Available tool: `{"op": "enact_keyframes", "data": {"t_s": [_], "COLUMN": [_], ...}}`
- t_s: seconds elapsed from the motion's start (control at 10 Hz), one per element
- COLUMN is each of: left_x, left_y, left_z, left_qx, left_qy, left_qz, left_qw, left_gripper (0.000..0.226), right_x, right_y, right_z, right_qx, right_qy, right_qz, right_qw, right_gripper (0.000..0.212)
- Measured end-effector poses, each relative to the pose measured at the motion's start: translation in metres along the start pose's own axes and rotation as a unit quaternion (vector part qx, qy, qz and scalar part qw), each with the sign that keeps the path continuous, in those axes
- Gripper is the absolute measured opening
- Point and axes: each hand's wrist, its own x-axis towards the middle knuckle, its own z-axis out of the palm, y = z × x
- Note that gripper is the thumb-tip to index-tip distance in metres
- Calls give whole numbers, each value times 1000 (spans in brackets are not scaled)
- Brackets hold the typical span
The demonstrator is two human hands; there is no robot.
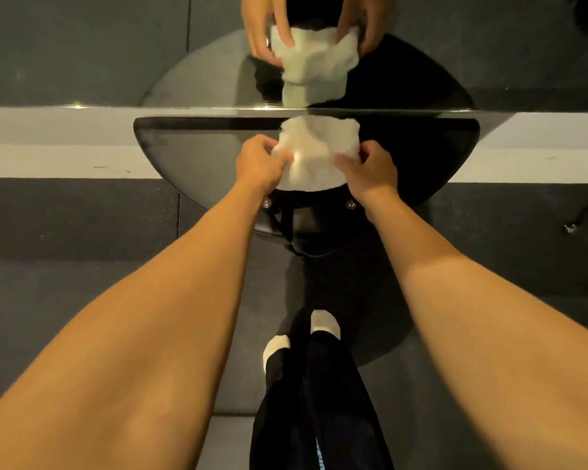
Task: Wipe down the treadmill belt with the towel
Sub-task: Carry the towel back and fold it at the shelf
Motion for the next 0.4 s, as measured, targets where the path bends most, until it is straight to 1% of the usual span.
{"op": "enact_keyframes", "data": {"t_s": [0.1, 0.2, 0.3, 0.4], "left_x": [9, 3, -9, -32], "left_y": [-24, -32, -28, -11], "left_z": [-4, -4, -4, -9], "left_qx": [70, 87, 43, -47], "left_qy": [5, -15, 1, 1], "left_qz": [-60, -60, -35, -31], "left_qw": [996, 994, 998, 998], "left_gripper": [15, 24, 20, 19], "right_x": [12, 14, 6, -19], "right_y": [16, 9, -2, -12], "right_z": [6, 3, -7, -22], "right_qx": [-53, -52, -57, -10], "right_qy": [-55, -61, -28, 5], "right_qz": [43, 74, 76, 55], "right_qw": [996, 994, 995, 998], "right_gripper": [41, 46, 42, 26]}}
